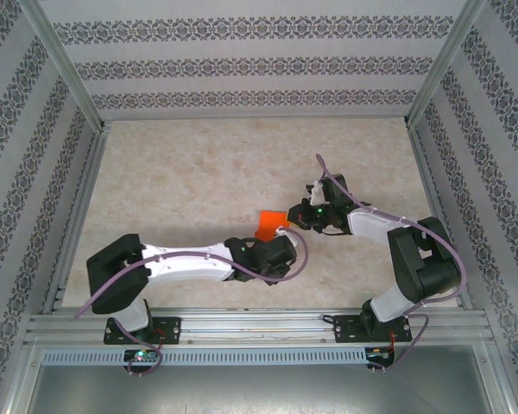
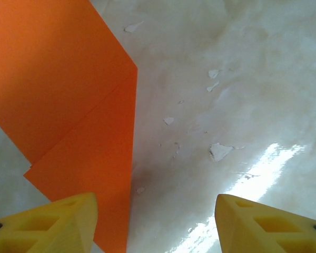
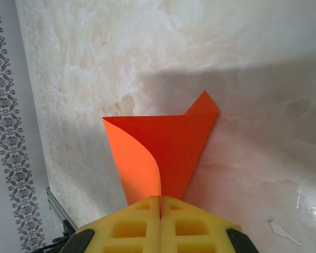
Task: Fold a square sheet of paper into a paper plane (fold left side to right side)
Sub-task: Fold the wing for the fifth time at the center of the table.
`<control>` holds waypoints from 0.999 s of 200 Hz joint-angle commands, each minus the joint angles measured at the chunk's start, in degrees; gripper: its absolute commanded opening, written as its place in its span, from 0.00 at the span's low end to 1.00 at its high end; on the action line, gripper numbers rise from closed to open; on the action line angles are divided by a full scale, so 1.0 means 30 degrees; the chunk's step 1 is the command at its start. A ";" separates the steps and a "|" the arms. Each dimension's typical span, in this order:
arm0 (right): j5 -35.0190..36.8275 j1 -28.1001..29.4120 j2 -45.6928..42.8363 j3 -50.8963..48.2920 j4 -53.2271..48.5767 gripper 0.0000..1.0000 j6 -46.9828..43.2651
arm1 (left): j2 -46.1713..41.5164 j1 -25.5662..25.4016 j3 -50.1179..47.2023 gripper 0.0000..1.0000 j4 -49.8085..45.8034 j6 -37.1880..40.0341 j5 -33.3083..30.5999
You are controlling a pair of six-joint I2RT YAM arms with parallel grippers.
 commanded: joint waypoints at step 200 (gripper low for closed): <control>-0.0152 0.0252 0.0946 0.0744 -0.0523 0.00 0.0338 | 0.4450 -0.0444 0.3079 0.51 -0.4124 -0.0757 -0.4396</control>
